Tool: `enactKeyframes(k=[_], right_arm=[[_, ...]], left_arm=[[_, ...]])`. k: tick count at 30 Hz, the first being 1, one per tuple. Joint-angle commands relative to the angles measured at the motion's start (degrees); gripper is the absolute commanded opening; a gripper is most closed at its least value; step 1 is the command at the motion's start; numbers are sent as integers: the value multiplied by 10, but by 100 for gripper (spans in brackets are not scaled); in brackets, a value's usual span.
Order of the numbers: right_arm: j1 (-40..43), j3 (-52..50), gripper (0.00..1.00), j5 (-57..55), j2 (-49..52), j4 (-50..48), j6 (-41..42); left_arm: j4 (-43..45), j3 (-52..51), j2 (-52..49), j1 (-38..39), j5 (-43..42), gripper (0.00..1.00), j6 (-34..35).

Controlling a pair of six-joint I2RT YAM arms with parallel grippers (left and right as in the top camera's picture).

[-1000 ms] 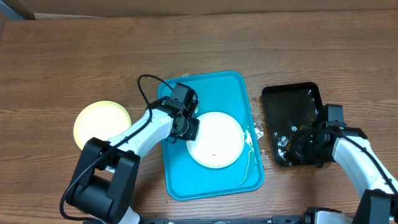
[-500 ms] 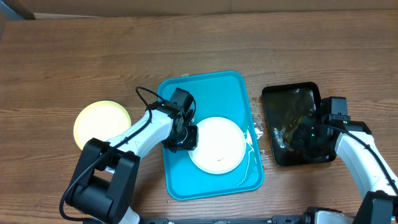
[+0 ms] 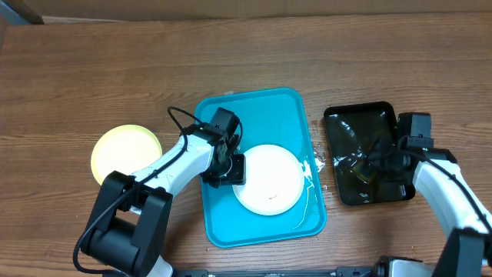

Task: Clean dirty plates on tray and stack at the side
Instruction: 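Dip the sponge in the water with the right gripper, then scrub the small white plate with the sponge in the right gripper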

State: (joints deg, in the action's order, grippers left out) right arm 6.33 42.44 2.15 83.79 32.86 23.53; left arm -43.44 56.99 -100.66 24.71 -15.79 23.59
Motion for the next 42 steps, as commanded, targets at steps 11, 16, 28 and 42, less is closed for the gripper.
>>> enactKeyframes(k=[11, 16, 28, 42], right_arm=[[-1, 41, 4, 5, 62, 57, 3], [-5, 113, 4, 14, 8, 147, -28], [-92, 121, 4, 160, -111, 185, -90], [-325, 120, 4, 155, -77, 74, 37]], left_arm=[[-6, 28, 3, -3, 44, 48, -70], [31, 28, 3, -3, 44, 45, -97], [57, 3, -18, -3, 105, 4, -94], [2, 12, -15, -3, 56, 27, 83]])
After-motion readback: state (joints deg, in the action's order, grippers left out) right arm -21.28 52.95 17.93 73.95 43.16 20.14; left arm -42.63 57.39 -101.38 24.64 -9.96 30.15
